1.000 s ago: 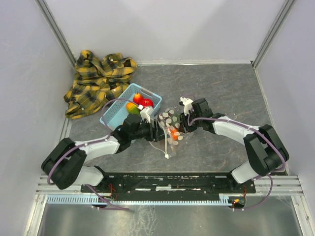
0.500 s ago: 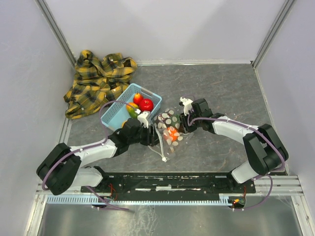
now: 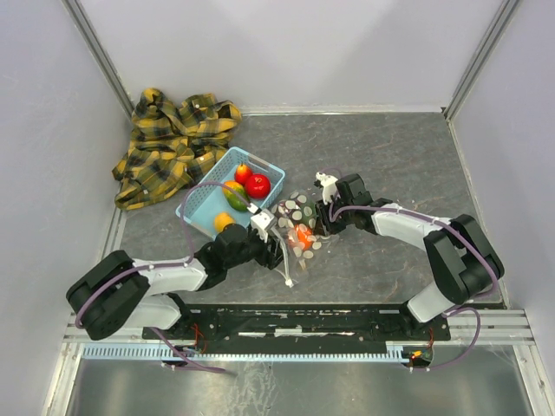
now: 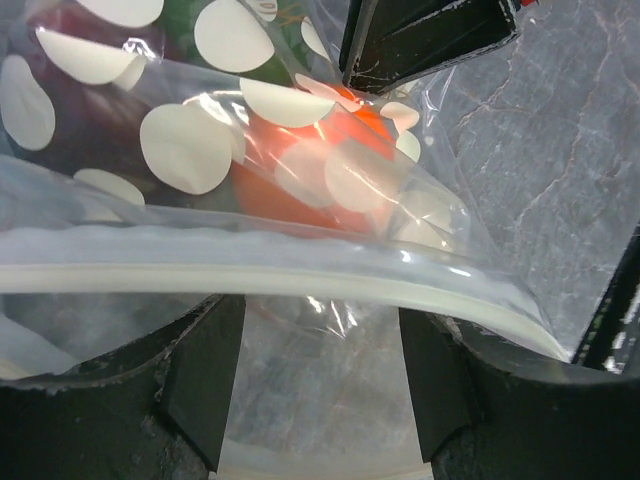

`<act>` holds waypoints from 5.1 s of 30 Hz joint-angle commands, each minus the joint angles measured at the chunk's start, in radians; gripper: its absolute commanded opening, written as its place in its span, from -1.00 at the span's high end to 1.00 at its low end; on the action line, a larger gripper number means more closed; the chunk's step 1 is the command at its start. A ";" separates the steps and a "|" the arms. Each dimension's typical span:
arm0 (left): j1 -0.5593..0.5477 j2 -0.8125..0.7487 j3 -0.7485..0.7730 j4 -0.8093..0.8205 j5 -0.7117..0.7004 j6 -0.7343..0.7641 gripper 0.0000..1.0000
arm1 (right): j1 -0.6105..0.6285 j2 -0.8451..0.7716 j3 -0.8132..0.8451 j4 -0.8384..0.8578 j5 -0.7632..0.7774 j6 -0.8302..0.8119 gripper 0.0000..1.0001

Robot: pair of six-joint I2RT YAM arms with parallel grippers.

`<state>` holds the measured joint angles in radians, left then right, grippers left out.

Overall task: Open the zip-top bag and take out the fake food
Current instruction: Pick up the fake fruit from the zipper food storage bag.

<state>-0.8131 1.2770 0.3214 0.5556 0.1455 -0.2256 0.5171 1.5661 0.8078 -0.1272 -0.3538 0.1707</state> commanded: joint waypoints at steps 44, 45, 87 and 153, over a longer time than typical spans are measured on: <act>-0.058 0.448 -0.009 0.733 -0.077 0.359 -0.62 | 0.068 0.086 0.076 0.067 -0.081 0.024 0.34; -0.059 0.449 -0.014 0.749 -0.072 0.354 -0.62 | 0.069 0.085 0.074 0.068 -0.083 0.025 0.36; -0.063 0.334 -0.117 0.673 -0.087 0.303 -0.33 | 0.112 0.017 0.045 -0.008 0.160 0.015 0.26; 0.243 -0.384 0.491 -0.970 -0.054 -0.090 -0.11 | 0.024 -0.023 -0.024 0.025 0.170 0.041 0.27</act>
<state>-0.6876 0.8845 0.7681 -0.4957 0.0402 -0.3019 0.5468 1.5616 0.7864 -0.1421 -0.1654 0.2043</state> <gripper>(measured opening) 0.855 0.365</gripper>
